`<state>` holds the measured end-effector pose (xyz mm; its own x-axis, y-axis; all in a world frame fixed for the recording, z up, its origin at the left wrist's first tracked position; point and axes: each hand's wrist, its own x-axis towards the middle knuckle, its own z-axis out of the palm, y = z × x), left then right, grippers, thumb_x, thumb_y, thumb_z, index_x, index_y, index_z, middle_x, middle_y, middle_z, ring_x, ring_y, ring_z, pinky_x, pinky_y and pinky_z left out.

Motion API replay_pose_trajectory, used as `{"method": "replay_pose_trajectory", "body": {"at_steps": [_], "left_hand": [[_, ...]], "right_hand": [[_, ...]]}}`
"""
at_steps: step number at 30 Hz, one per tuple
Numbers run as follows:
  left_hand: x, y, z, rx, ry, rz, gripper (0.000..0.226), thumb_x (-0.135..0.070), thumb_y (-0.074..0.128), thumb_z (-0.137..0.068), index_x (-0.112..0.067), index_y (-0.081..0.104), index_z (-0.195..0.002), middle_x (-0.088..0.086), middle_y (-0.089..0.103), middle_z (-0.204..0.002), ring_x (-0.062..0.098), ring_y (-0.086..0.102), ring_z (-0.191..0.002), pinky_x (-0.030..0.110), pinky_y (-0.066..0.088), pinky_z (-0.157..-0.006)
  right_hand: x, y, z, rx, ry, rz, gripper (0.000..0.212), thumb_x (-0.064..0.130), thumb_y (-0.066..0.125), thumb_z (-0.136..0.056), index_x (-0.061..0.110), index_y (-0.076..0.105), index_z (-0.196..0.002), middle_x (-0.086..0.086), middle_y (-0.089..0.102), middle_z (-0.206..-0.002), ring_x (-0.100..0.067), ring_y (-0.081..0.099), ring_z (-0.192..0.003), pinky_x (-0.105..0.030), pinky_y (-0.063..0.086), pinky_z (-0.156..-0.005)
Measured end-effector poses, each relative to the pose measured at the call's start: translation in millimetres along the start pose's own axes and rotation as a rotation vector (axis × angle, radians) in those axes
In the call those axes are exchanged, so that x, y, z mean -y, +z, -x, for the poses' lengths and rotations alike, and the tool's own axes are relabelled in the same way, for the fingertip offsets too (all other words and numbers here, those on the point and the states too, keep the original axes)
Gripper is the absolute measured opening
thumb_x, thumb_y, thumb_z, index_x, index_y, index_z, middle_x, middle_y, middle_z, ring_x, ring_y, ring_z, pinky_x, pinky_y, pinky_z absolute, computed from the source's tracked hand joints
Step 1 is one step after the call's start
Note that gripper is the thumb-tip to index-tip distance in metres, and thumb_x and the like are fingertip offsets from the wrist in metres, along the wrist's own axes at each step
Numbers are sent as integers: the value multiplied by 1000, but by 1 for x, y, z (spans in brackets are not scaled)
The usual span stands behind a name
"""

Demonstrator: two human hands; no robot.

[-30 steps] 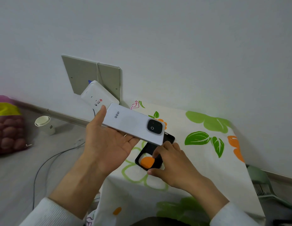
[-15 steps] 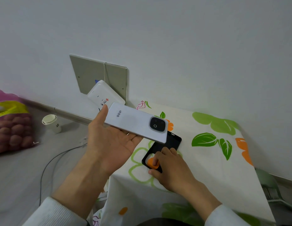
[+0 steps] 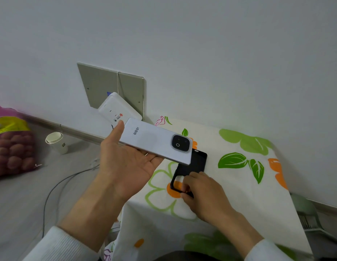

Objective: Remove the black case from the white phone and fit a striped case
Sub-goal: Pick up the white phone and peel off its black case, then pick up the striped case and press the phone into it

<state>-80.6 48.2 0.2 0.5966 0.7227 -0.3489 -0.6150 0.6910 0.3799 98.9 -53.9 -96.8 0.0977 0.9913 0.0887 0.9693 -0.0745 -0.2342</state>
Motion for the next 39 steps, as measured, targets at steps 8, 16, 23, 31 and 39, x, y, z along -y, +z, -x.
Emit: {"method": "replay_pose_trajectory", "body": {"at_steps": [8, 16, 23, 31, 39], "left_hand": [[6, 7, -1, 9, -3, 12, 65, -56, 59, -88, -12, 59, -136, 22, 70, -129, 44, 66, -118, 56, 43, -110], [13, 6, -4, 44, -9, -7, 62, -56, 57, -89, -11, 59, -131, 24, 70, -127, 46, 67, -116, 57, 42, -110], [22, 11, -5, 58, -9, -3, 63, -55, 58, -89, -10, 61, -131, 23, 70, -128, 45, 67, -117, 55, 41, -111], [32, 13, -6, 71, -11, 2, 56, -53, 61, -87, -8, 67, -120, 24, 70, -126, 46, 67, -116, 56, 41, -110], [37, 14, -8, 83, -9, -19, 58, -53, 62, -87, -6, 69, -120, 26, 70, -125, 47, 67, -115, 56, 40, -112]], "right_hand": [[-23, -32, 7, -169, 94, -30, 12, 32, 67, -83, 27, 56, -82, 12, 54, -82, -11, 47, -81, -17, 33, -54], [-57, -64, 20, -373, 161, -71, 17, 19, 72, -80, 22, 56, -85, 9, 57, -84, -17, 48, -83, -32, 45, -62], [-74, -84, 29, -501, 146, -66, 15, 17, 76, -82, 21, 66, -91, 11, 61, -88, -14, 47, -85, -12, 34, -72], [-96, -98, 39, -688, 135, -43, 13, 15, 73, -84, 16, 73, -97, 2, 59, -94, -22, 56, -86, -31, 45, -72], [-111, -111, 51, -741, 187, -35, 16, 23, 69, -87, 14, 74, -100, 2, 61, -88, -20, 56, -72, -28, 44, -65]]}}
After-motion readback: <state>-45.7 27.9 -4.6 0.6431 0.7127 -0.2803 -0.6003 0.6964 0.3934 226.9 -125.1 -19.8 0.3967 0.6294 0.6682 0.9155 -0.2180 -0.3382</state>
